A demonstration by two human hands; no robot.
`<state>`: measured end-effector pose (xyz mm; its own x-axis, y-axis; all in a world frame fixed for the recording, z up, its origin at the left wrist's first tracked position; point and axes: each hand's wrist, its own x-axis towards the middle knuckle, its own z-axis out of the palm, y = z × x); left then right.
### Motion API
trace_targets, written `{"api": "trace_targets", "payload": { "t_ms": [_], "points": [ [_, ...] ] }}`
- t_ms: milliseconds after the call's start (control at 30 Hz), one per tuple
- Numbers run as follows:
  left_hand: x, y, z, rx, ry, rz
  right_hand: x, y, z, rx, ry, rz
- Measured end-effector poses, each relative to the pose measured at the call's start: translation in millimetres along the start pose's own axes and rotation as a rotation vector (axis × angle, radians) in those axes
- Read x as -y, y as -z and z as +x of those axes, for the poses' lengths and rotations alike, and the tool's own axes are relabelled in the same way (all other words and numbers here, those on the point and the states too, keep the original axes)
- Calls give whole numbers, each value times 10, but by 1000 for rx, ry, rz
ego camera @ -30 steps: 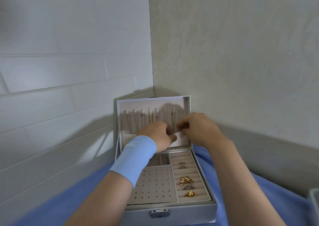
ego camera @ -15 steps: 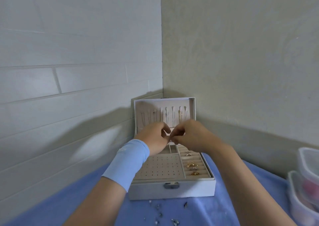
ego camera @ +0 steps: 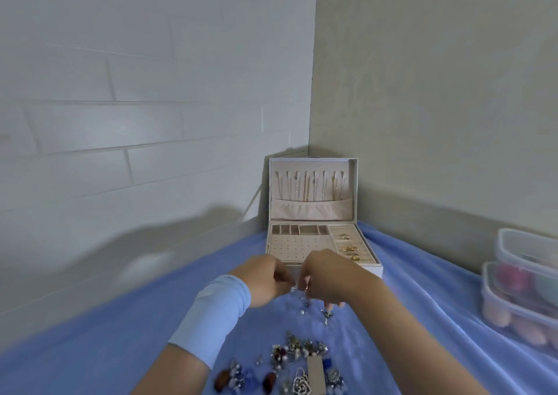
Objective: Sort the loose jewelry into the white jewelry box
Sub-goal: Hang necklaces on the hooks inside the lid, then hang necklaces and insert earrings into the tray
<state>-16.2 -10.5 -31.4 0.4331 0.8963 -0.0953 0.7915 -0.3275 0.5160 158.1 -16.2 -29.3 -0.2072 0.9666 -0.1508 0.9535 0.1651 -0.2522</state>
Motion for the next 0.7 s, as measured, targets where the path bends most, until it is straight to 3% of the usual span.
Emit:
{"api": "trace_targets", "payload": {
  "t_ms": [100, 300, 700],
  "points": [
    [100, -182, -25, -17, 14, 19, 136, -212, 23, -186, 2, -181],
    [268, -228, 79, -70, 4, -66, 205, -387, 117, -274, 13, -240],
    [309, -211, 59, -156, -77, -246, -42, -262, -8, -186, 127, 479]
  ]
}}
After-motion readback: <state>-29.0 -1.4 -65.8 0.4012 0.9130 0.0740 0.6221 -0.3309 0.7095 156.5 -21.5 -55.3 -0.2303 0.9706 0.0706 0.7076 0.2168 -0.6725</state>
